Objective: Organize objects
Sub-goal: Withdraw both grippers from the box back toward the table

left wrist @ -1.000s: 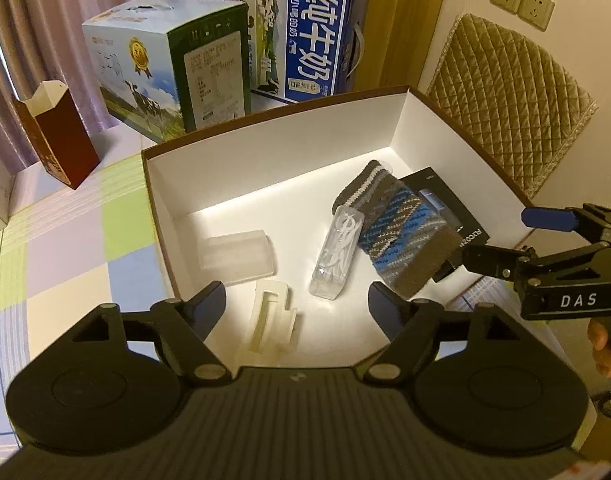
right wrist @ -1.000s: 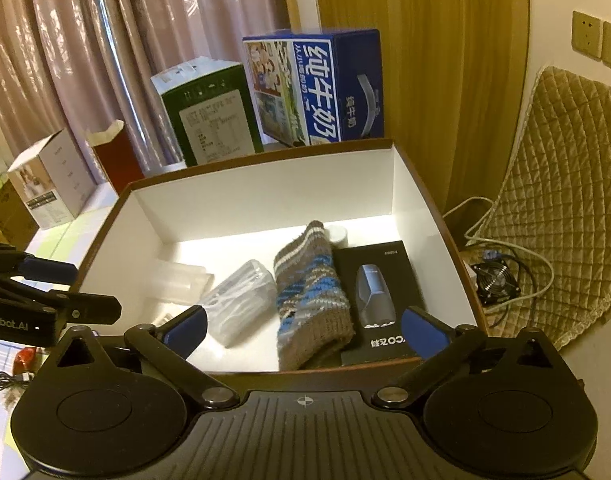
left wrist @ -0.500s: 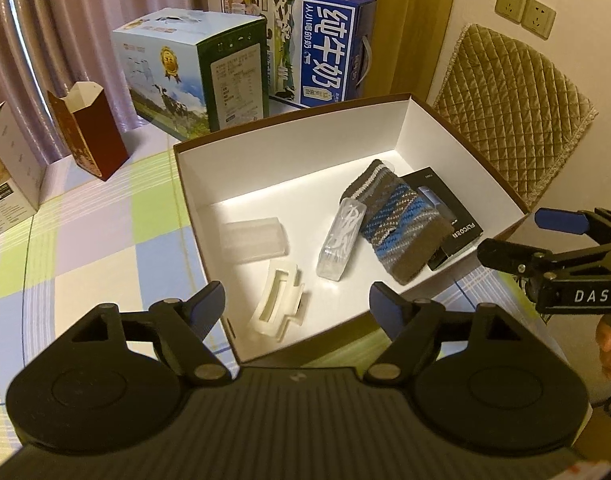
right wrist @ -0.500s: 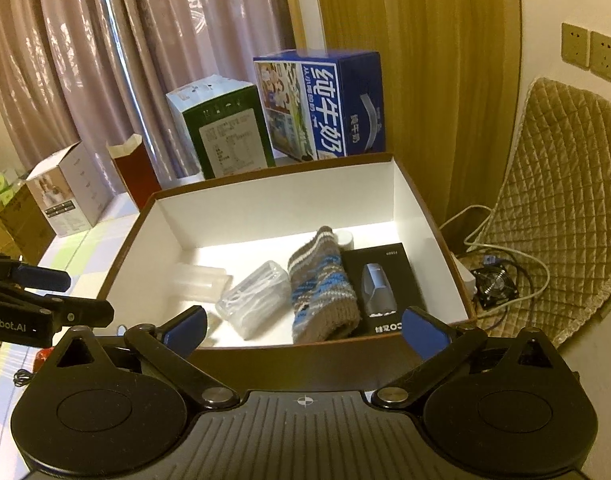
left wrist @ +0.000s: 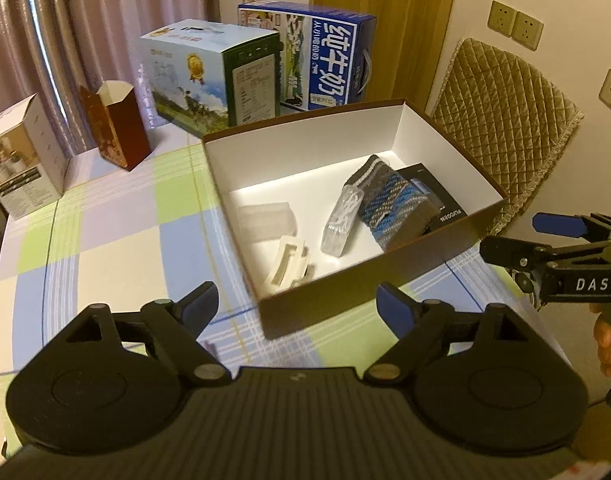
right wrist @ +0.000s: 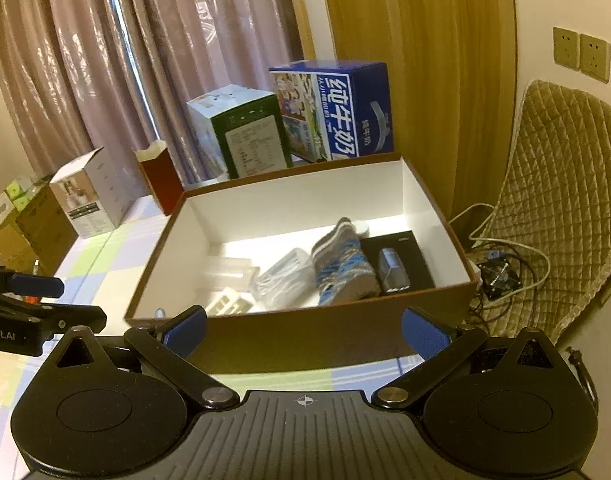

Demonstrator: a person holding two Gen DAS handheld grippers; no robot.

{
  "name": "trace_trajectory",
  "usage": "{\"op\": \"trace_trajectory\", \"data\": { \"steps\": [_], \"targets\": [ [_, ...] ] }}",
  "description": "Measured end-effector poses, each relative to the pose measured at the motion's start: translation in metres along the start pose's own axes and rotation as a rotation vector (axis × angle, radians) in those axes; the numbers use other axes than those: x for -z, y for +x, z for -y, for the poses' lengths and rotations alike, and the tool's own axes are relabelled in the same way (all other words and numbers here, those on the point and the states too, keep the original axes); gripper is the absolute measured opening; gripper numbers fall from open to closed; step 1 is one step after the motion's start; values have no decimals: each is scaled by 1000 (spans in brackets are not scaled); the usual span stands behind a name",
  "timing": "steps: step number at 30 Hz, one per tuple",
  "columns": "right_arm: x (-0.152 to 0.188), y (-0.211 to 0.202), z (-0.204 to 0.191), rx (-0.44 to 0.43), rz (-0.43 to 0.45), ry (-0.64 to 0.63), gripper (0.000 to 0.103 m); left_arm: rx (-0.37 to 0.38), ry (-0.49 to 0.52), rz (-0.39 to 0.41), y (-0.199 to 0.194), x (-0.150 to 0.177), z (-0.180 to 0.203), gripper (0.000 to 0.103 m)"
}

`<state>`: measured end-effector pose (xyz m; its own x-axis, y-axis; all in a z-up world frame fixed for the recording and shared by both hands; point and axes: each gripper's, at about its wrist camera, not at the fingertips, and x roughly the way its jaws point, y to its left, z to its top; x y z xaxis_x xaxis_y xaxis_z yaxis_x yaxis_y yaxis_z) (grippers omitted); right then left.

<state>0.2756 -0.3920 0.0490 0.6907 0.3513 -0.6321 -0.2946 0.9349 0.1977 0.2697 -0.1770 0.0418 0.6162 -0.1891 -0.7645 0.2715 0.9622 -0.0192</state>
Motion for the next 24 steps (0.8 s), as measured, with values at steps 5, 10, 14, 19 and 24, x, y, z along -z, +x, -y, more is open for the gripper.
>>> {"op": "trace_trajectory", "data": {
  "steps": [5, 10, 14, 19, 24],
  "targets": [
    [9, -10, -13, -19, -4, -7, 101, -17, -27, 3, -18, 18, -13, 85],
    [15, -14, -29, -36, -18, -21, 101, -31, -60, 0, -32, 36, -27, 86],
    [20, -16, -40, -51, -28, -23, 101, -44, -84, -6, -41, 50, -40, 86],
    [28, -15, -54, -63, -45, -30, 101, -65, -118, -14, -50, 67, -58, 86],
    [38, -13, -68, -74, -71, -31, 101, -88, -151, -27, -57, 85, -77, 86]
  ]
}}
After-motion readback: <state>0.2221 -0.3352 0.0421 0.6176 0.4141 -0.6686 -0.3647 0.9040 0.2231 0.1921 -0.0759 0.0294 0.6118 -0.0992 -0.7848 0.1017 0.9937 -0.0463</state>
